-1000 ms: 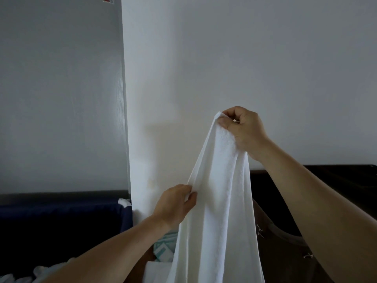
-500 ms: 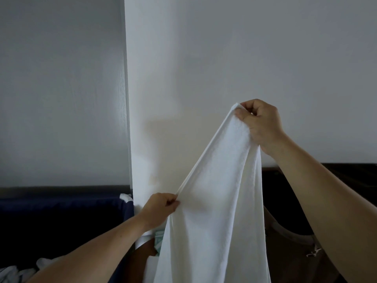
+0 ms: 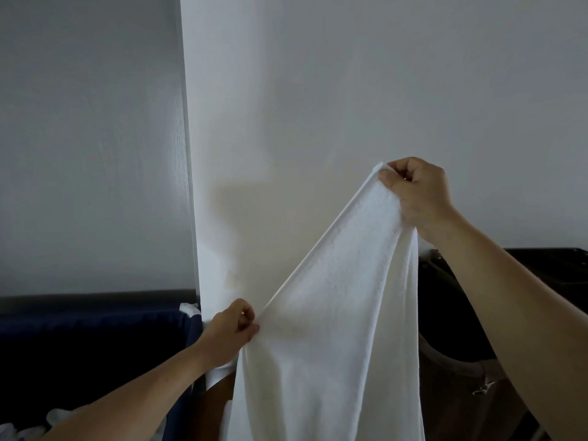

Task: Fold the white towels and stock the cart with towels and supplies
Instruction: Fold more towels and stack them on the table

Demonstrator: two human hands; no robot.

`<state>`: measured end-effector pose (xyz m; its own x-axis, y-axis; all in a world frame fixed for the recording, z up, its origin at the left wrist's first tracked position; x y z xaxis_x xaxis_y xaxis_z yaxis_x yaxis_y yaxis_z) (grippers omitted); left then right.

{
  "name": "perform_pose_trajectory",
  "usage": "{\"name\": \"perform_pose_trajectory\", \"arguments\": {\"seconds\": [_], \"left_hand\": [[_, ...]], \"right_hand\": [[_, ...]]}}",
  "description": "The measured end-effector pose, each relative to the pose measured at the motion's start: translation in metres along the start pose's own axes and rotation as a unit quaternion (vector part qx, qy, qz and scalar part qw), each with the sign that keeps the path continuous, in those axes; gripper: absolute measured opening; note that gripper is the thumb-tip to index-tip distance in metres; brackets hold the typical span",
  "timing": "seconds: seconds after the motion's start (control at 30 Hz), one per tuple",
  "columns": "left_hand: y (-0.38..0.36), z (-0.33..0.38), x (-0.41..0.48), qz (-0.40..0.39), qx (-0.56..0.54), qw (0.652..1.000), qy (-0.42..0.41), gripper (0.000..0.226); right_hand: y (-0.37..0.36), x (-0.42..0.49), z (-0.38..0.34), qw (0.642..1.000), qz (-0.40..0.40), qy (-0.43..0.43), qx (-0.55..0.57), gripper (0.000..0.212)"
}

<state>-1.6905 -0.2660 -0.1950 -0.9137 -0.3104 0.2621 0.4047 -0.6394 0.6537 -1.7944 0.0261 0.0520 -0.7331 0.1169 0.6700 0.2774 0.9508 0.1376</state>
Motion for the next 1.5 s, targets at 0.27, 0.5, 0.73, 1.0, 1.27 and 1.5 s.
{"name": "perform_pose_trajectory", "arguments": {"seconds": [0.27, 0.5, 0.73, 1.0, 1.27, 1.5], "left_hand": [[-0.002, -0.011, 0.001, -0.05, 0.086, 0.995, -0.014, 0.016], [0.011, -0.005, -0.003, -0.041, -0.106, 0.987, 0.114, 0.018], [0.039, 0.087, 0.016, -0.046, -0.262, 0.963, 0.048, 0.019], [-0.004, 0.101, 0.016, -0.09, -0.104, 0.99, 0.018, 0.027], [-0.014, 0.124, -0.002, -0.003, -0.219, 0.973, -0.078, 0.022], [-0.047, 0.098, -0.017, 0.032, -0.002, 0.994, -0.106, 0.031]], "right_hand": [[0.004, 0.003, 0.0, 1.0, 0.012, -0.002, 0.002, 0.006], [0.022, 0.012, 0.01, 0.998, -0.008, -0.023, -0.055, 0.006], [-0.001, -0.034, 0.049, 0.951, -0.238, 0.014, -0.197, 0.006], [-0.008, -0.035, 0.02, 0.985, -0.155, 0.009, -0.079, 0.016], [-0.023, -0.031, 0.023, 0.986, -0.154, 0.002, -0.068, 0.009], [-0.021, -0.016, 0.009, 0.994, -0.097, 0.002, -0.053, 0.007]]}}
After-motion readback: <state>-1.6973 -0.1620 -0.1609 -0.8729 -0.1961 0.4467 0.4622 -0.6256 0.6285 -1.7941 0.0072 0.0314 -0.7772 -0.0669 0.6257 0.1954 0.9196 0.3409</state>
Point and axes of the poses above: each hand's wrist, its own x-axis towards the middle knuckle, its own y-axis out of the back of the hand, z = x × y, the point moved 2 cm from there along x, towards the middle knuckle, and after that the axes turned 10 degrees about z, right-handed, at the moved point
